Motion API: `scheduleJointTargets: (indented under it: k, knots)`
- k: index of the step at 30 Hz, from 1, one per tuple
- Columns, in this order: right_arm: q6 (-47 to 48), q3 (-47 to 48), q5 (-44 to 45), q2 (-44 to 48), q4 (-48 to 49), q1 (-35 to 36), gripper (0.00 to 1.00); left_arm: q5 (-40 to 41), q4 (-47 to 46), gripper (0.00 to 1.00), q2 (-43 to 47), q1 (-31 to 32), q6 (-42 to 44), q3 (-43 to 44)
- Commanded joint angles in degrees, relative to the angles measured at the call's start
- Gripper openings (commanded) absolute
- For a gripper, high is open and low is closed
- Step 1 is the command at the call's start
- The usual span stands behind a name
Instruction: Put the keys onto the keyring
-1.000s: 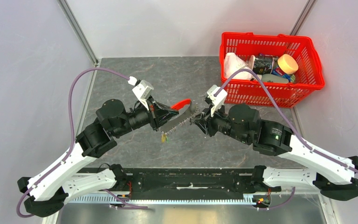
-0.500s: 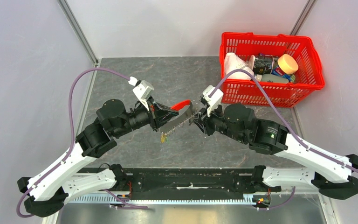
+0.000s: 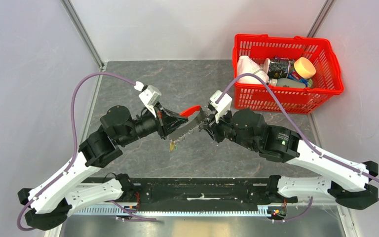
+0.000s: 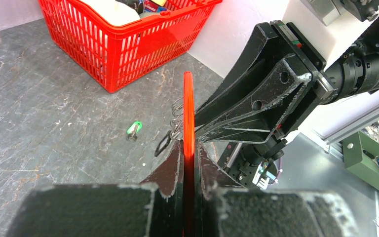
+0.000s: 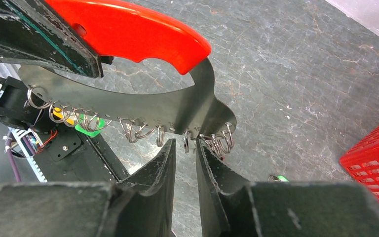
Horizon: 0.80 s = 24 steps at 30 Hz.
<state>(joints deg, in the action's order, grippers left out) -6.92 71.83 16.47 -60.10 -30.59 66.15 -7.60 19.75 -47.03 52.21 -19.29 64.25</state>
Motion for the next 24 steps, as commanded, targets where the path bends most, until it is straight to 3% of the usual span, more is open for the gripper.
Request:
scheduleJointTargets:
  k: [1,9,15,24]
  knots:
    - [1.13,2.45,1.72,-0.38,2.1,-0.06,0.27,-0.4,-2.52,0.02,1.15,0.09,-1.49,2.99]
    - [1.67,2.54,2.02,-1.56,3.2,-0.06,0.15,-0.76,-2.67,0.02,1.41,0.05,-1.72,2.83]
    - [1.97,2.69,1.34,-1.41,4.46,-0.06,0.0,-0.58,-2.61,0.02,1.89,0.09,-2.03,2.51]
    - [1.87,3.02,-1.97,0.11,3.63,-0.06,0.0,0.3,-3.04,0.02,2.53,0.09,-2.25,1.84]
